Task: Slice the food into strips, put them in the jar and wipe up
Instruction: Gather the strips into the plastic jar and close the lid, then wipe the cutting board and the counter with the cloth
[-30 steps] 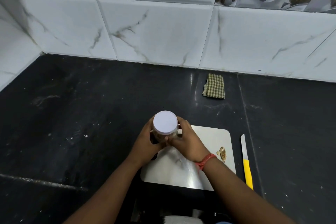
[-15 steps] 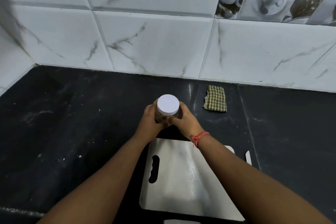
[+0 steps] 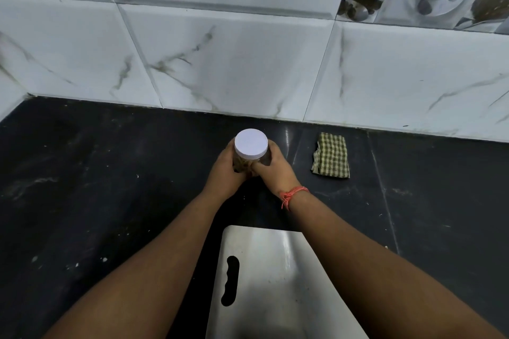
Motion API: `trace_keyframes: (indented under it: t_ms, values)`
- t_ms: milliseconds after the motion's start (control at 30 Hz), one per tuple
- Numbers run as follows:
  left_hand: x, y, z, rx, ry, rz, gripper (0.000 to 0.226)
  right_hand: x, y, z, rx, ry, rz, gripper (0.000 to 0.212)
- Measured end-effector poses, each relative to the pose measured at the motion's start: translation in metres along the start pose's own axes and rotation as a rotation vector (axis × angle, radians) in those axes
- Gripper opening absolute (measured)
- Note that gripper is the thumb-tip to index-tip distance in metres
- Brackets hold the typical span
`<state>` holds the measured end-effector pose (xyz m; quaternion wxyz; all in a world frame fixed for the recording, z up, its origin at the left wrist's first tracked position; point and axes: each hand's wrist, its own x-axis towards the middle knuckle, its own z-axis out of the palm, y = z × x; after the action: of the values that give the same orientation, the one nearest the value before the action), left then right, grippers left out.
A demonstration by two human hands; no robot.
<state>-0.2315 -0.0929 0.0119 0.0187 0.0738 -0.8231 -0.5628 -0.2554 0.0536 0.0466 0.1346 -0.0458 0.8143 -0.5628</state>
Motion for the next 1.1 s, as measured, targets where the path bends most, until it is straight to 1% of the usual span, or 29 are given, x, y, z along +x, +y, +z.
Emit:
trace_keyframes:
  t_ms: [133,233,267,333,433,567,667,867,967,1100]
  values:
    - [-0.003,-0.001,-0.001,0.023,-0.018,-0.016,0.086,-0.003,0.001,-0.003,-0.013,-0.047,0.034,0.076]
    - [-0.012,-0.006,-0.002,0.062,-0.004,-0.068,0.108,-0.011,0.001,-0.009,-0.043,-0.034,0.053,0.087]
    - [-0.018,-0.007,-0.002,0.064,0.019,-0.103,0.109,-0.015,0.002,-0.012,-0.052,-0.024,0.056,0.087]
    - [-0.033,-0.01,-0.001,0.081,0.067,-0.12,0.102,-0.027,0.005,-0.018,-0.062,0.001,0.061,0.083]
    - [-0.057,-0.012,0.004,0.13,0.099,-0.092,0.091,-0.049,0.014,-0.022,-0.084,0.023,0.07,0.079]
    - [-0.091,-0.011,0.012,0.196,0.062,-0.075,0.086,-0.084,0.027,-0.017,-0.131,0.039,0.09,0.072]
    - [-0.114,-0.009,0.018,0.265,0.024,-0.038,0.083,-0.111,0.035,-0.01,-0.172,0.03,0.068,0.069]
    - [-0.15,-0.009,0.029,0.283,-0.015,-0.017,0.078,-0.153,0.051,-0.001,-0.266,0.024,0.009,0.065]
    - [-0.167,-0.01,0.034,0.325,-0.025,0.007,0.076,-0.17,0.06,-0.004,-0.306,0.057,0.005,0.063]
    - [-0.188,-0.013,0.041,0.378,-0.045,0.043,0.071,-0.194,0.068,-0.009,-0.302,0.096,-0.002,0.06]
